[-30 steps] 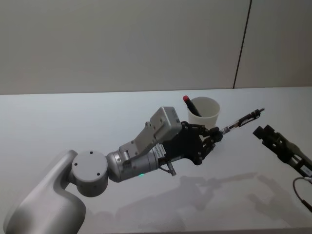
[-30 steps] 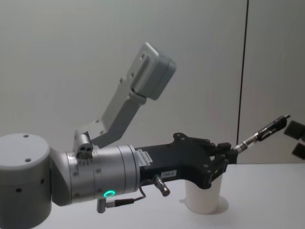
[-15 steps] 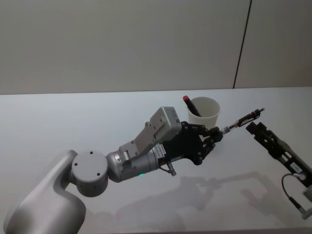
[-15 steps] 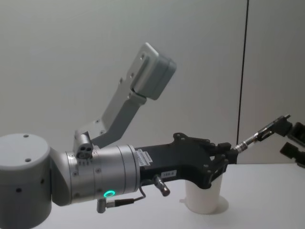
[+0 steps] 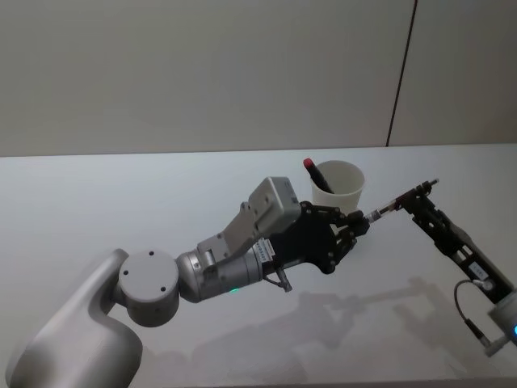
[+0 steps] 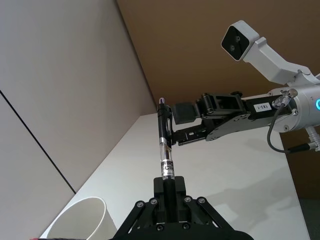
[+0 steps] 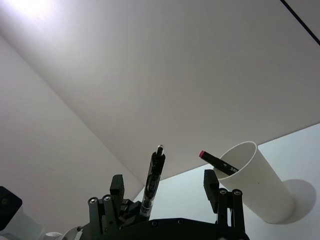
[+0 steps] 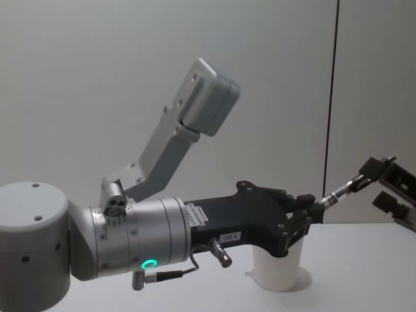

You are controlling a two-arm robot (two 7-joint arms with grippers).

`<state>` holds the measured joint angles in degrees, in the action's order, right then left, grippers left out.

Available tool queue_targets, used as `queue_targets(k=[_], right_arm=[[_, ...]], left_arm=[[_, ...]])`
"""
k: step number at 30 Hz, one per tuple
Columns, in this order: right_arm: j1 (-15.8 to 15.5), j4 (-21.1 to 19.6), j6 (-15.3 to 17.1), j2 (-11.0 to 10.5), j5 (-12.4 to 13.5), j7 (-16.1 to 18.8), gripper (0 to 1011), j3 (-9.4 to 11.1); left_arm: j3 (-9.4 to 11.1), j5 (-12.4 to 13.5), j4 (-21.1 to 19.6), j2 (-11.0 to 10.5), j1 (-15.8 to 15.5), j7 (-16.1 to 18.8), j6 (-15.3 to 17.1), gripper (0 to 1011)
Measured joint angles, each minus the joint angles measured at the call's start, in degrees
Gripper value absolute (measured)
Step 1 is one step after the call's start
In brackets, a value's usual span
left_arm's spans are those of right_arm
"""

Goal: Place the pen into the pen holder.

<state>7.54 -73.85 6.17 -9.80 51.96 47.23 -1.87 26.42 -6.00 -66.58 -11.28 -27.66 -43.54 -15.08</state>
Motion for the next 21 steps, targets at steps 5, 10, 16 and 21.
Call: queue_targets(k=[5, 10, 16, 21], right_arm=[[0.5, 0.6, -0.8, 0.3, 0.3, -0.1, 1002, -0.4], [0.9, 1.1, -1.7, 0.5, 0.4, -0.1, 1000, -0.9], [1.4, 1.7, -2.8, 0.7, 0.3, 0.2, 865, -1.4], [1.8, 2.2, -3.7, 0.8, 0.3, 0.5, 733, -1.7]], left_arm=[[0.0, 0.0, 0.0, 0.0, 0.0, 0.0, 0.0, 132], [0.0, 0.0, 0.0, 0.0, 0.0, 0.0, 0.0, 132], [0.0, 0.0, 0.0, 0.0, 0.0, 0.0, 0.0, 132], [0.0, 0.0, 0.0, 0.0, 0.0, 0.0, 0.0, 132]])
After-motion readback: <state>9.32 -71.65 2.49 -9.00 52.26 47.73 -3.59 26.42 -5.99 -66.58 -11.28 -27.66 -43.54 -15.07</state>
